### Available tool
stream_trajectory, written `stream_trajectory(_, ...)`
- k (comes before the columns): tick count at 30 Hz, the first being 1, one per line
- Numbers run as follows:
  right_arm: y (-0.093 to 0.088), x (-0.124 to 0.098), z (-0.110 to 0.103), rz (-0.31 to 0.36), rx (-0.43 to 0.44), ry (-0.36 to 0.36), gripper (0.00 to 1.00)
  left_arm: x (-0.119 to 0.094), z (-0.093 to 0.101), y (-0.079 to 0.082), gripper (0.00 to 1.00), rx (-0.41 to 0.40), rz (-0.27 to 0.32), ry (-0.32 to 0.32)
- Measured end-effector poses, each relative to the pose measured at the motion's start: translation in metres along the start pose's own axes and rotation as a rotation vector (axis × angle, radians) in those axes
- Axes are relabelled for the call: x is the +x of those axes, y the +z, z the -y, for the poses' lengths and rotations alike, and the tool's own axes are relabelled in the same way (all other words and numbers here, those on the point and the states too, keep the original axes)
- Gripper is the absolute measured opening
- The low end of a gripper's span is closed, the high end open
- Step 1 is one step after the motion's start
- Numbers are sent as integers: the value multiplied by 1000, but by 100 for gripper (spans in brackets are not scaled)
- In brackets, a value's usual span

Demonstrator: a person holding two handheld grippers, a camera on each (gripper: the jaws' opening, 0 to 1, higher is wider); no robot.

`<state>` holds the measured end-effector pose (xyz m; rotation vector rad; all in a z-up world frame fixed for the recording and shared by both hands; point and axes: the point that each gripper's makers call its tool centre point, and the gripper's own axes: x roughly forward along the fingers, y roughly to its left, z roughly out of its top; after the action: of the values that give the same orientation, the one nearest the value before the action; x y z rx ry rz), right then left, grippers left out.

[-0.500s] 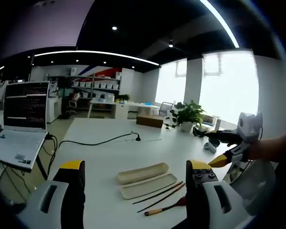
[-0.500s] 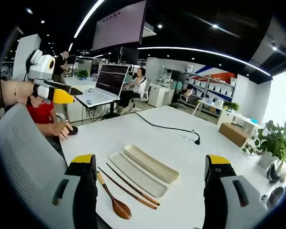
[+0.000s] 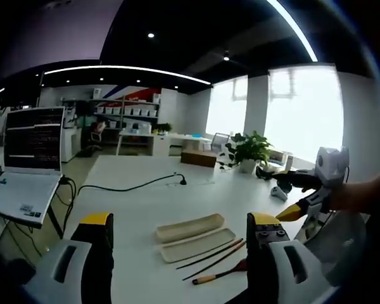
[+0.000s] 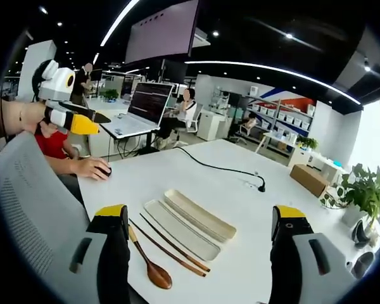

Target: Arrange the utensils inside the cutlery case until each visible utensil rests in its matching compartment.

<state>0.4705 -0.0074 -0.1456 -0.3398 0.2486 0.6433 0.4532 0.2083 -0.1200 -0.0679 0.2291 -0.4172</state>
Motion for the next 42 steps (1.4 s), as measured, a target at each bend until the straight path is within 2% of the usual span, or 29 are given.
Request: stream_trajectory(42,-2,-2,-2,-4,-10,5,93,-1,0,-2,87,36,-7,8)
